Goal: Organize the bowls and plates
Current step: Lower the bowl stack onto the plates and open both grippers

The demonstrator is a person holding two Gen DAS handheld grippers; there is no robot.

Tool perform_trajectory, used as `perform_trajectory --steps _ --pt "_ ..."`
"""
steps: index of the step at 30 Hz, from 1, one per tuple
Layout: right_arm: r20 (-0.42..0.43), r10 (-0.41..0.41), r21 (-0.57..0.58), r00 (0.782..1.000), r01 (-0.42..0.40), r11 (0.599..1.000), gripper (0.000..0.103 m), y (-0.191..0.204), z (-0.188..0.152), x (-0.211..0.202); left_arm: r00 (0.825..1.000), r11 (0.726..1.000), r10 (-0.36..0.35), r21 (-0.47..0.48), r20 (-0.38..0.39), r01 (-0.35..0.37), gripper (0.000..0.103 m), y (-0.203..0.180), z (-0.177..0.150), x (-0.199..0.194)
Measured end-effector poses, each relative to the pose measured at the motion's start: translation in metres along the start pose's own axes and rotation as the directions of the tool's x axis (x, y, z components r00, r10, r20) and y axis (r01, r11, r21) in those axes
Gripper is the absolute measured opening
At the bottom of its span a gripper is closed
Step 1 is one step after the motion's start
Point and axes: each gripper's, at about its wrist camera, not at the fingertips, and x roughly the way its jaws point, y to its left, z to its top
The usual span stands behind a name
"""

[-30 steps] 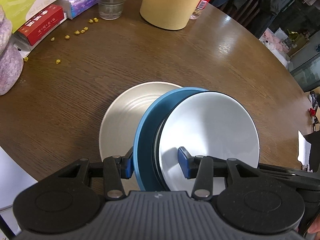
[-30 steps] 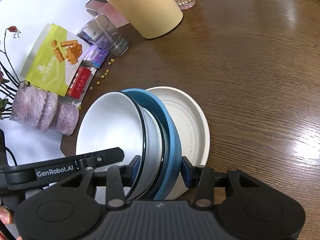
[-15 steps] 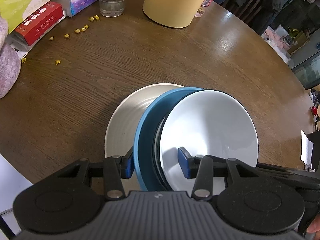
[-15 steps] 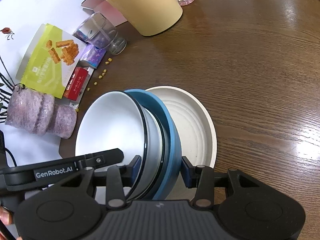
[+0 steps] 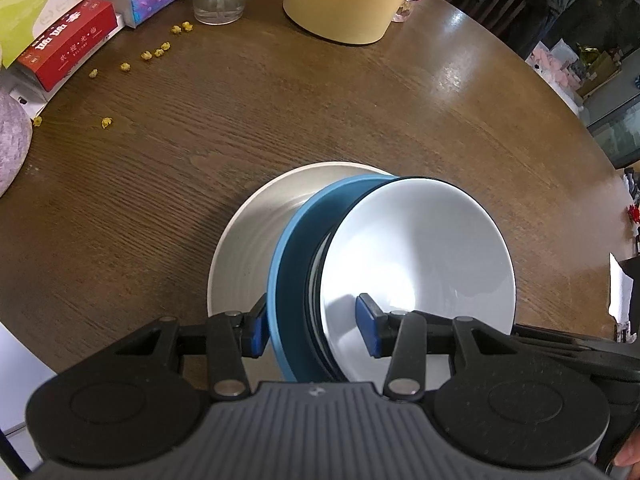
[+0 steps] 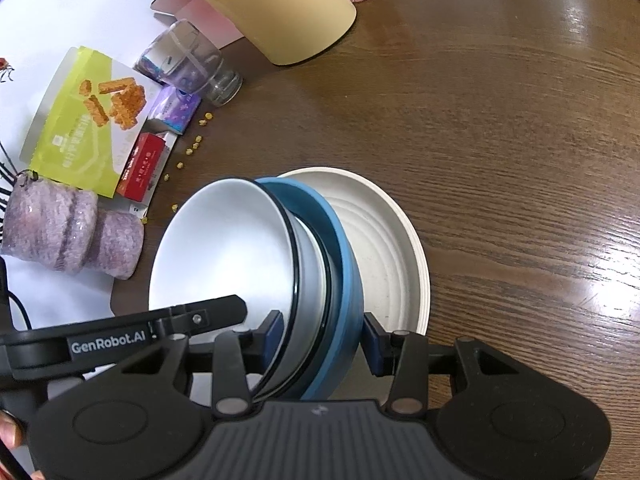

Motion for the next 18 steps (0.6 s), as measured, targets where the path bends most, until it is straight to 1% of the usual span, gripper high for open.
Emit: perform_trajectory --steps 13,16,18 --pt "0.006 -0.017 -0.006 1.0 0.017 1.0 0.04 0.001 0.0001 0.0064 1.0 1.0 -0.002 0.02 -0.004 0.002 0.045 0.0016 0.0002 0.0044" --pt "0.016 -0.017 0.003 1.0 0.017 1.0 0.04 0.001 -0.0004 0.0056 1.0 1.0 -0.008 0.027 -0.001 0.008 0.047 0.002 0.0003 0.0037" --pt "0.028 -0.016 0.007 0.999 0.016 1.0 0.042 0.0009 -0.001 0.0028 1.0 0.999 -0.017 0.032 0.006 0.017 0.052 0.002 -0.0006 0.0012"
